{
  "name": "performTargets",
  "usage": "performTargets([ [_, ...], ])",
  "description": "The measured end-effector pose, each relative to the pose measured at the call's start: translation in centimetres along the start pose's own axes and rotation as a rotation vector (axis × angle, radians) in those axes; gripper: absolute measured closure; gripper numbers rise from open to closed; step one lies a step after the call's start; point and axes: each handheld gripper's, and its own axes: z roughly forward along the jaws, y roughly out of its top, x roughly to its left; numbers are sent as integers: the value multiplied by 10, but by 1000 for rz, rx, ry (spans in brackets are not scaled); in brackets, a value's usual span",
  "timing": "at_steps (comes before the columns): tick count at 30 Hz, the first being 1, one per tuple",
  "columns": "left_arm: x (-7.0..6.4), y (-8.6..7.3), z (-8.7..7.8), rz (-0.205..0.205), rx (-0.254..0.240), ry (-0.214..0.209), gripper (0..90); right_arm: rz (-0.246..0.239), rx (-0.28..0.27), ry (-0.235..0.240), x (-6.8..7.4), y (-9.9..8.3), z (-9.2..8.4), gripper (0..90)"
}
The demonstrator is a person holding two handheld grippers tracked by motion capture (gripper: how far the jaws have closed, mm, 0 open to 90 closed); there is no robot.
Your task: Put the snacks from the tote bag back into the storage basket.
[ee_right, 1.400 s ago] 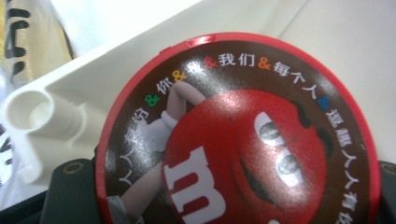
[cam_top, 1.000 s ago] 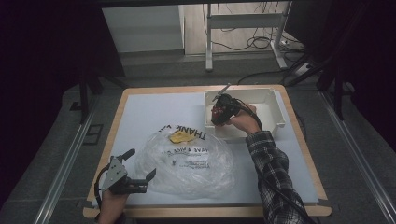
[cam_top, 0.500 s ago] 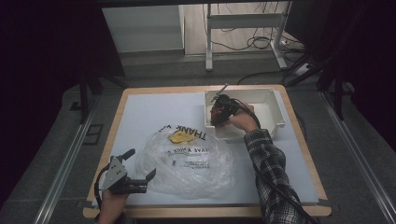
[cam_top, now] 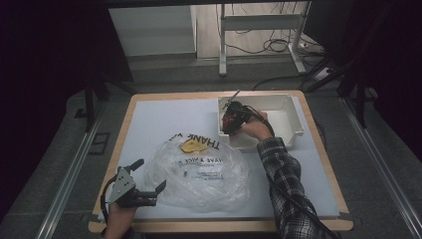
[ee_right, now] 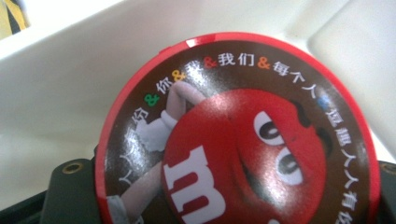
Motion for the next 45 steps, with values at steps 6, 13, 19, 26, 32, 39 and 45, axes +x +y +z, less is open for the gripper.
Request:
performTargets([
  [6, -1, 0, 0, 1, 2, 0, 0, 5, -3, -3, 0, 2, 2, 254],
  [13, -1, 0, 0, 3, 3, 1, 0, 14, -19, 0, 0, 1, 3, 247],
  [19, -1, 0, 0, 8, 7, 2, 0, 22, -53, -16, -1, 2, 0, 186],
  [26, -1, 0, 1, 12, 10, 0, 0, 30, -79, -26, -1, 0, -2, 120],
  [32, -1, 0, 1, 9, 11, 0, 0, 20, -96, -29, -1, -2, -3, 85],
  [39, -2, 0, 1, 11, 13, 0, 0, 14, -122, -47, 2, -3, -11, 71],
  [45, -2, 0, 1, 10, 12, 1, 0, 19, -151, -50, 4, -5, -17, 63],
])
